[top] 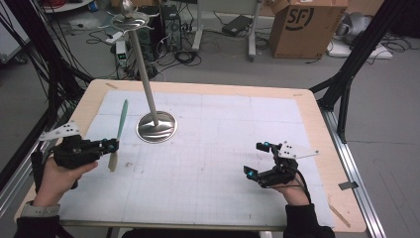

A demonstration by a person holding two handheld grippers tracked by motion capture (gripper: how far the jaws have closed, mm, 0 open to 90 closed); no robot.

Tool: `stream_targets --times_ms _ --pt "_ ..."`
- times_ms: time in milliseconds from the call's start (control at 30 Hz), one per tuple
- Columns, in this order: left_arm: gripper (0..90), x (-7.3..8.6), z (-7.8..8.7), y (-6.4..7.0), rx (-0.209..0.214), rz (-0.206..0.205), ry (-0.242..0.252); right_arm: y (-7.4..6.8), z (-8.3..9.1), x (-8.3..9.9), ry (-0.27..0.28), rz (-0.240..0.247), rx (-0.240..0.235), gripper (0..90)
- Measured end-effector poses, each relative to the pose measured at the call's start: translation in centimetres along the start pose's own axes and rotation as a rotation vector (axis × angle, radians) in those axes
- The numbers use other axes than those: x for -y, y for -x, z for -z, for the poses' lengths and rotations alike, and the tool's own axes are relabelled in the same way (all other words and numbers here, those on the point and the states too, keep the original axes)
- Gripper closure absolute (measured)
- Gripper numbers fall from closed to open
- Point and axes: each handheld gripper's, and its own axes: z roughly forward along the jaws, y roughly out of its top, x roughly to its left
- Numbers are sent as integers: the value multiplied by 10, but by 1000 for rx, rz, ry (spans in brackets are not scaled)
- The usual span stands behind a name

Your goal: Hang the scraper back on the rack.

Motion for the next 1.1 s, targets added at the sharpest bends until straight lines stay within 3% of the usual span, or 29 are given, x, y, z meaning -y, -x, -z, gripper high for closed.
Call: stream_targets --times_ms 533,667,867,1100 --pt "806 -54 0 -12 -72 -56 133 0 1 0 5 -2 0 6" --pt "806 -69 3 -9 -110 -102 138 1 2 0 10 -5 4 6" --pt "806 -89 12 -12 -114 -107 186 0 2 0 9 -2 1 6" --pt "805 -106 17 -15 -96 -101 194 1 2 0 12 -2 4 6"
